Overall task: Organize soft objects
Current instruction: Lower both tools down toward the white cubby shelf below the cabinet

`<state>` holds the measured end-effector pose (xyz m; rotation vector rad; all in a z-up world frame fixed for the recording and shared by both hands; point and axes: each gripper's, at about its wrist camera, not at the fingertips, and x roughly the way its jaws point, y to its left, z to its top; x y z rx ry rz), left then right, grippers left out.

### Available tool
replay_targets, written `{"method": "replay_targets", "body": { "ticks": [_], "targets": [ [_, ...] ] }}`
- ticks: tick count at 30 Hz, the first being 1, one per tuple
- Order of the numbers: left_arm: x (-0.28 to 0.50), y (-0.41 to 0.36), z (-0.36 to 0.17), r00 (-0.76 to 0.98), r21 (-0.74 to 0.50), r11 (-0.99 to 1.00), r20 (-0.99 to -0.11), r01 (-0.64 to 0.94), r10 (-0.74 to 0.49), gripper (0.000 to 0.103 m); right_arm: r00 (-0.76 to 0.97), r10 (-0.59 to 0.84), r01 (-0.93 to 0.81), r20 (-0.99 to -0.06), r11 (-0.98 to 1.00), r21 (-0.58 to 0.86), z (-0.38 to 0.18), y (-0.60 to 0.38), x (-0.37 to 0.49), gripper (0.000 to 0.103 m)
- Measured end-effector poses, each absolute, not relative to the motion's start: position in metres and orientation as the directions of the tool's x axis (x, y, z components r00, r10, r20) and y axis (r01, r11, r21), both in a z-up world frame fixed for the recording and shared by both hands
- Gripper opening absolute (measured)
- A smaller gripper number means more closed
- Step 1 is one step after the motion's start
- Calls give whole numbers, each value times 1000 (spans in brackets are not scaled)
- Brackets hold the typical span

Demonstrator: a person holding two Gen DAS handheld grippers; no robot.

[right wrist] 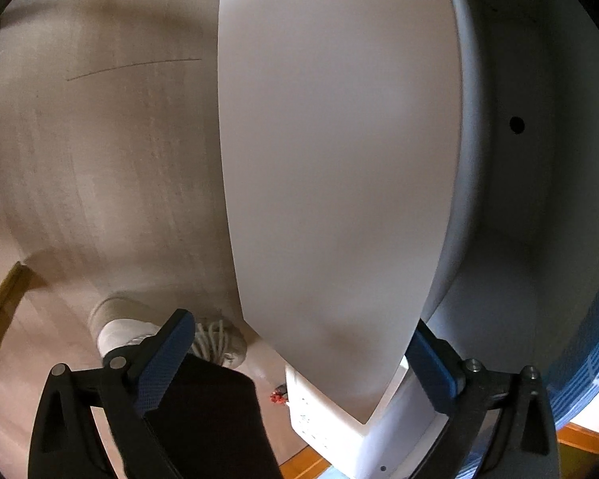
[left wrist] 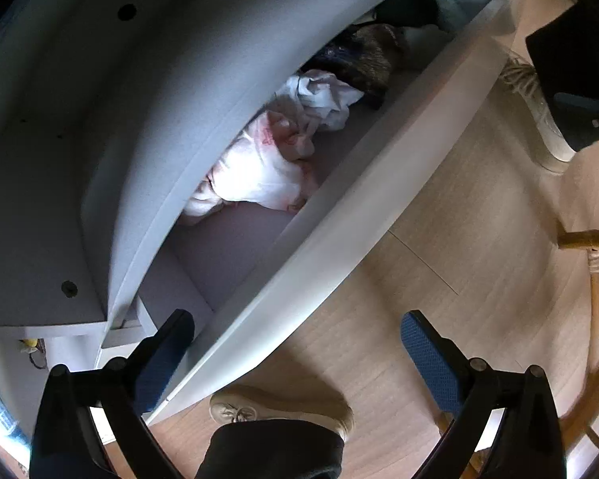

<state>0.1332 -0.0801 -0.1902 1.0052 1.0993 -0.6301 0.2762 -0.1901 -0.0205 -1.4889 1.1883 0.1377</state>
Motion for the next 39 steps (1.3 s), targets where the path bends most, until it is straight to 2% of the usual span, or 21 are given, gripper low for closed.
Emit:
{"method": "replay_targets", "body": {
  "ticks": [12, 17, 24, 26, 33, 39],
  "targets": [
    [114, -71, -160, 239, 256, 379, -967, 889, 93, 103, 375, -563, -788, -737, 225, -573, -29, -197, 241, 103],
    [106, -64, -138, 160, 184, 377, -983, 908, 94, 103, 332, -527, -849, -782, 194, -491, -24, -184, 218, 103],
    [105, -57, -123, 83, 102, 352, -994, 931, 69, 103, 266, -441, -878, -857, 256, -404, -14, -177, 199, 103],
    [103, -54, -117, 54, 74, 342, -996, 937, 69, 103, 260, -405, -885, -877, 263, -384, -10, -175, 195, 96],
    [106, -59, -114, 7, 43, 277, -991, 960, 132, 103, 276, -268, -804, -923, 462, -375, 35, -170, 226, 94],
    [116, -53, -91, -83, -48, 289, -991, 956, 109, 103, 241, -246, -788, -939, 514, -337, 36, -177, 234, 94]
  ]
}}
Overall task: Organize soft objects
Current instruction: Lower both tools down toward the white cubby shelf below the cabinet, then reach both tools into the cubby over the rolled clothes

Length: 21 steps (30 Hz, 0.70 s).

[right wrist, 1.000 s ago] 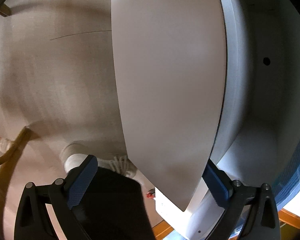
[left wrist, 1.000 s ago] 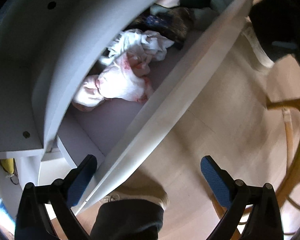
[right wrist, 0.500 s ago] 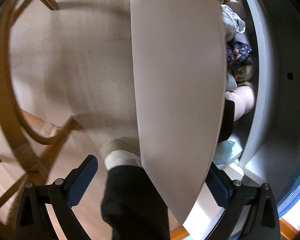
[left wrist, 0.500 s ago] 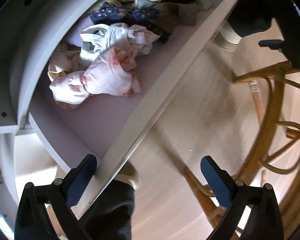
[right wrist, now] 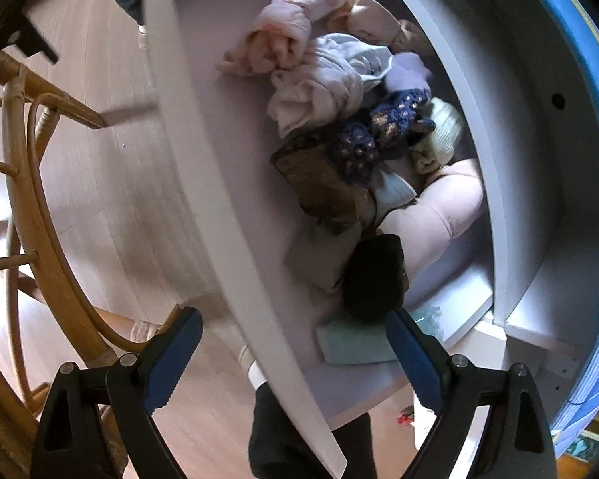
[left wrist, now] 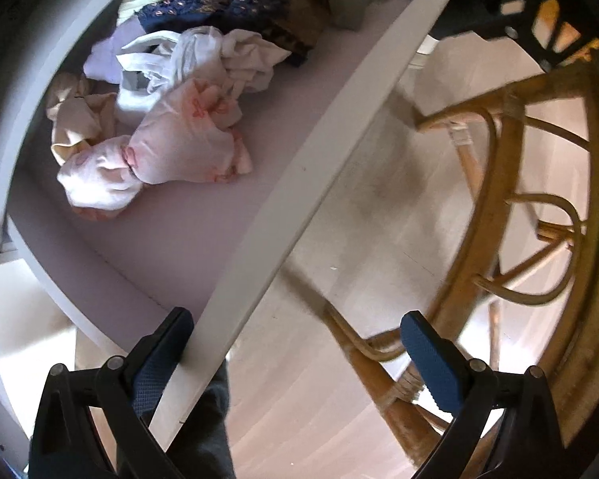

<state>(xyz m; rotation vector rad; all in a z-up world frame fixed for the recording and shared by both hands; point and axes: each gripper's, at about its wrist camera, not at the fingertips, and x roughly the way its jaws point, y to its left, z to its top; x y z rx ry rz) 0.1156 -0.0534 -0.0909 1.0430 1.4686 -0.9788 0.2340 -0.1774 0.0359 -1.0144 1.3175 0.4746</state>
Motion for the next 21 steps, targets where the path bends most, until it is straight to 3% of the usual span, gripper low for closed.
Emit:
{"method": "replay_targets", "body": {
  "ticks": [8, 14, 17, 21],
  "targets": [
    [136, -51, -86, -167, -119, 310, -977, 943, 132, 102, 156, -153, -768, -976, 603, -217, 67, -177, 248, 95],
    [158, -51, -75, -179, -131, 306, -975, 943, 132, 103, 124, 16, -713, -992, 696, -78, 99, -189, 266, 95],
    [175, -53, -59, -187, -159, 330, -981, 931, 55, 102, 157, 102, -643, -982, 765, -23, 121, -201, 282, 95],
    [221, -57, -23, -73, -100, 433, -994, 896, -78, 103, 208, 36, -454, -977, 889, -64, 121, -228, 312, 95]
  ]
}}
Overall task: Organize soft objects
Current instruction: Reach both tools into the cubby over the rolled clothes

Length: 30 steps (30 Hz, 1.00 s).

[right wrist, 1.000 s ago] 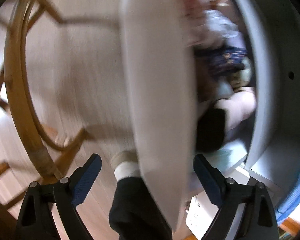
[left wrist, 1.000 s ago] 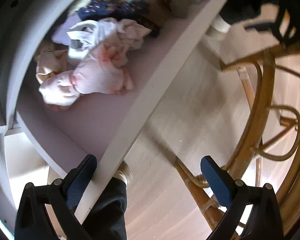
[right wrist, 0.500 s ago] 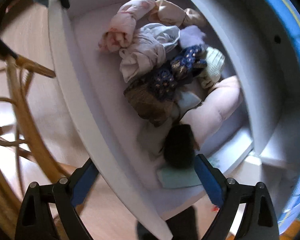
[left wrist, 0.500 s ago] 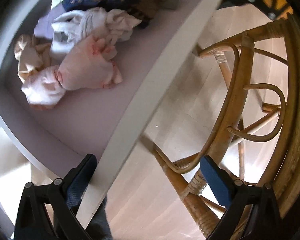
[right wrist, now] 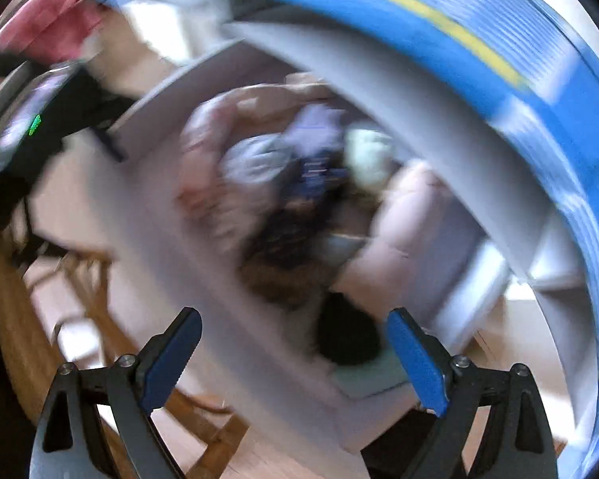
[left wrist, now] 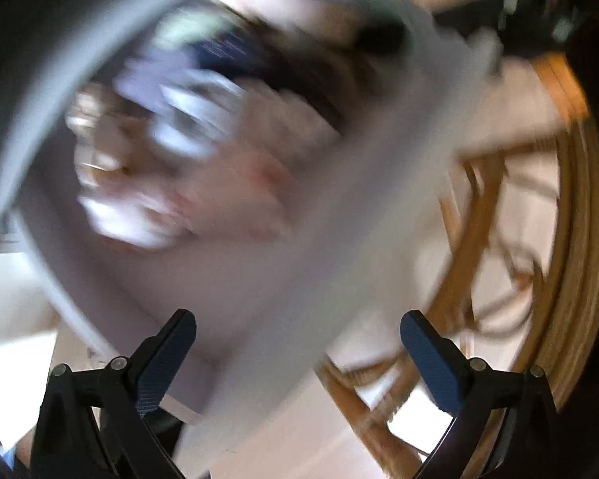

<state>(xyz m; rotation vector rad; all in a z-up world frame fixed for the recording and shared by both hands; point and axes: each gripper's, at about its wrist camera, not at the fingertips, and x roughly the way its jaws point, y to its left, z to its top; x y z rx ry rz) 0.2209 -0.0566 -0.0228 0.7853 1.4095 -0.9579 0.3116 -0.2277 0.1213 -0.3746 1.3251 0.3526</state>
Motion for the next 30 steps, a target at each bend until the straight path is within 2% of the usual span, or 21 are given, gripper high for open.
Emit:
{"method": "replay_targets", "body": {
  "ticks": [2, 6, 9, 11, 12, 13, 16, 17, 20, 24, 27, 30],
  "targets": [
    [242, -56, -14, -86, -129, 484, -990, 866, -111, 103, 200, -40, -358, -979, 927, -111, 112, -240, 323, 95],
    [247, -66, -14, -58, -89, 459, -995, 884, -81, 103, 128, -116, -251, -985, 957, -145, 87, -256, 330, 95],
    [269, -64, 16, -157, -279, 503, -950, 818, -271, 103, 64, -143, -215, -988, 965, -154, 68, -259, 330, 95],
    [292, -58, 37, -103, -306, 560, -926, 770, -363, 103, 30, -149, -211, -988, 966, -152, 58, -259, 327, 95],
    [304, -53, 39, -47, -277, 620, -932, 735, -360, 103, 11, -155, -209, -988, 966, -154, 52, -258, 326, 95],
    [305, -46, 35, -18, -251, 653, -939, 714, -342, 103, -7, -162, -216, -987, 964, -157, 46, -257, 324, 95],
    [321, -44, 16, 71, -68, 735, -985, 675, -156, 103, -32, -209, -246, -977, 949, -195, 34, -250, 316, 95],
    [322, -46, 7, 90, 11, 725, -993, 689, -71, 103, -33, -197, -235, -980, 955, -184, 33, -250, 315, 95],
    [315, -54, -14, 111, 140, 660, -990, 738, 86, 103, -56, -153, -204, -987, 969, -138, 31, -252, 313, 95],
    [328, -48, -13, 55, 109, 692, -994, 713, 100, 103, -101, -121, -155, -988, 982, -104, 24, -262, 312, 95],
    [343, -36, -11, -64, 3, 757, -996, 653, 60, 103, -169, -77, -73, -983, 995, -66, 14, -275, 307, 95],
    [344, -39, -5, -52, 27, 736, -995, 677, 84, 103, -231, -47, -26, -972, 999, -43, 6, -285, 296, 95]
  ]
}}
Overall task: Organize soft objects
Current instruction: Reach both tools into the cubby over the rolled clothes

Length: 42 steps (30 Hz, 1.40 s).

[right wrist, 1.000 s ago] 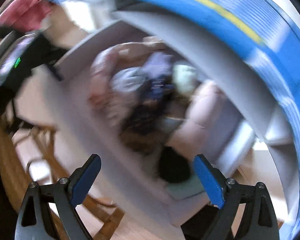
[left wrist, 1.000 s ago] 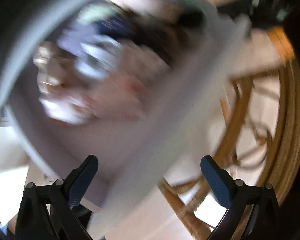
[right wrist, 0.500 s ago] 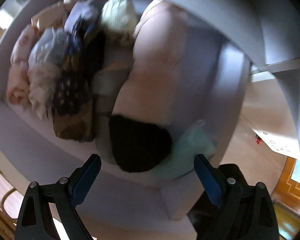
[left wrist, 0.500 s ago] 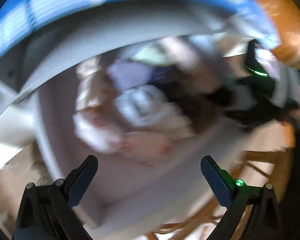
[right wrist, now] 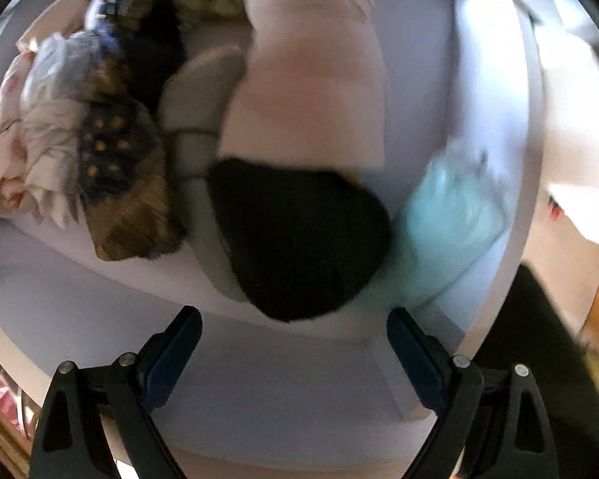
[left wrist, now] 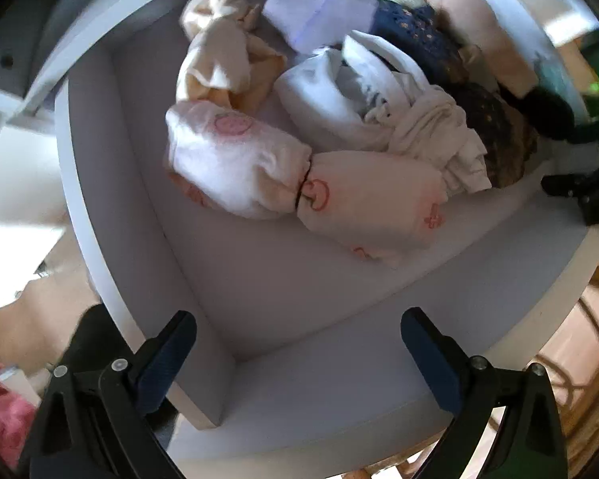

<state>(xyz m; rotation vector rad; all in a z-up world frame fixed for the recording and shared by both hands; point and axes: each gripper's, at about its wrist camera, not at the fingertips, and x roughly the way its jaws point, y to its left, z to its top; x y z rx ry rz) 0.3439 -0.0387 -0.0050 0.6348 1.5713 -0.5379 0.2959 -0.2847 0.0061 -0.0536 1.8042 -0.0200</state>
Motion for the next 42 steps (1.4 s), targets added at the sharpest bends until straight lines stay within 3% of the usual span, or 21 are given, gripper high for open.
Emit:
{"method": "replay_targets", "body": {
  "ticks": [10, 16, 20, 26, 35, 42],
  "targets": [
    [370, -71, 18, -100, 21, 700, -986, 714, 131, 103, -262, -123, -124, -957, 988, -93, 4, -285, 270, 94],
    [374, -94, 43, -24, 13, 677, -999, 736, 45, 103, -185, -63, -145, -981, 989, -36, 38, -272, 276, 95],
    [409, -84, 79, 64, 11, 794, -997, 608, -35, 103, -94, -7, -86, -996, 996, 1, 63, -281, 276, 95],
    [436, -73, 106, 77, -100, 880, -985, 465, -153, 103, -19, -27, -44, -999, 999, -26, 77, -301, 285, 95],
    [410, -61, 85, 17, -201, 934, -976, 296, -216, 103, 93, -29, 10, -995, 1000, -29, 139, -308, 321, 95],
    [400, -51, 57, 32, -201, 958, -977, 206, -212, 103, 131, -33, 84, -991, 996, -22, 142, -318, 330, 95]
  ]
}}
